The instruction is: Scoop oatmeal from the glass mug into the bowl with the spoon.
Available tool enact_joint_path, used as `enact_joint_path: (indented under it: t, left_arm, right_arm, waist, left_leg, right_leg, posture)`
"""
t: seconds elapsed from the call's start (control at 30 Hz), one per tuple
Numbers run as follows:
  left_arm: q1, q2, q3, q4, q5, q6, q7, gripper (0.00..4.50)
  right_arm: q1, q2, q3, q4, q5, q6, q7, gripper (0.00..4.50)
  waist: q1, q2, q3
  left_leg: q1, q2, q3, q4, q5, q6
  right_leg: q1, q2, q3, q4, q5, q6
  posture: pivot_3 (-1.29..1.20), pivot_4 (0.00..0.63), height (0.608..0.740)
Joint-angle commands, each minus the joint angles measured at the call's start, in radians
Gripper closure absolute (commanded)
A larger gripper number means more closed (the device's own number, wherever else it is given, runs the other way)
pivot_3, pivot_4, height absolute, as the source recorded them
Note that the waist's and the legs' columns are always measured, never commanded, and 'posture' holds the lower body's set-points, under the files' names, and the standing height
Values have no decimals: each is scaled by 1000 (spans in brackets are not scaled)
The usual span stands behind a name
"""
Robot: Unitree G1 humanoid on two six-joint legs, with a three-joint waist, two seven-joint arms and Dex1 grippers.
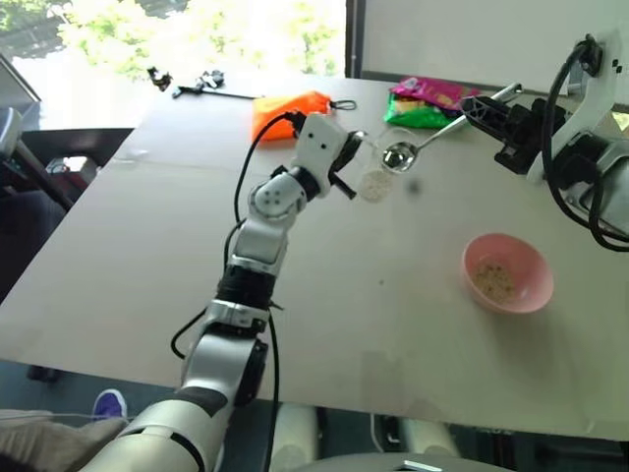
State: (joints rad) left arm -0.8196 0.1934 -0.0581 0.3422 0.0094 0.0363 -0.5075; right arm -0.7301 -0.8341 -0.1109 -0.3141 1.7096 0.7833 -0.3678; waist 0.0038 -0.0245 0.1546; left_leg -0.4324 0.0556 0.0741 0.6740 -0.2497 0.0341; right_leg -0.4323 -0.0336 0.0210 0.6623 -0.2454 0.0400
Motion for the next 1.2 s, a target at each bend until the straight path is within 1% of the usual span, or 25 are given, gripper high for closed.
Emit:
enact_joint_path:
  t: [0.03,0.13,0.33,0.37,0.47,0.73,0.9,1.0,1.2]
  left_arm:
    - [4,4,-15,-98,10,3,23,4411]
    - [6,7,-14,-107,11,13,35,4411]
    - [-1,21,-37,-90,34,-23,41,4411]
    - [-4,20,-39,-85,35,-26,41,4411]
    - [-12,23,-45,-71,39,-43,36,4411]
    - [-27,21,-44,-35,32,-59,35,4411]
    - [-43,20,-48,-5,38,-77,36,4411]
    - [-39,20,-53,2,43,-87,39,4411]
    - [-34,23,-56,18,51,-89,51,4411]
  right_arm:
    - [-60,6,-9,18,-87,17,39,4500]
    - [-100,19,39,12,-222,41,73,4500]
    - [-162,30,222,-65,-560,101,206,4500]
    - [-163,38,243,-68,-601,105,226,4500]
    - [-155,87,261,-57,-663,129,266,4500]
    - [-143,205,202,-33,-683,228,321,4500]
    - [-148,280,110,-9,-638,291,300,4500]
    - [-171,317,31,29,-582,334,265,4500]
    - [-214,345,-75,82,-508,399,209,4500]
  waist:
    - [4,0,0]
    - [6,0,0]
    - [7,0,0]
    - [7,0,0]
    - [8,0,0]
    - [8,0,0]
    - [9,0,0]
    - [8,0,0]
    - [8,0,0]
  left_leg:
    - [0,0,0,0,0,0]
    - [0,0,0,0,0,0]
    - [0,0,0,0,-1,1]
    - [0,0,0,0,-1,1]
    - [-1,-1,0,0,-1,1]
    - [0,-1,0,0,0,0]
    - [-1,-1,0,1,0,0]
    - [-1,-1,0,1,0,0]
    - [-1,-1,0,0,0,0]
  right_leg:
    - [0,0,0,0,0,0]
    - [0,0,0,0,0,0]
    - [-1,0,0,0,0,0]
    - [-1,0,0,0,0,0]
    - [-1,0,0,0,0,0]
    - [-1,0,-1,0,0,0]
    - [-1,0,-1,0,0,0]
    - [-1,0,-2,0,0,0]
    - [-1,0,-2,1,0,0]
  posture:
    - [0,150,740]
    - [0,150,740]
    - [0,150,740]
    - [0,150,740]
    - [0,150,740]
    - [0,150,740]
    - [0,150,740]
    - [0,150,740]
    - [0,150,740]
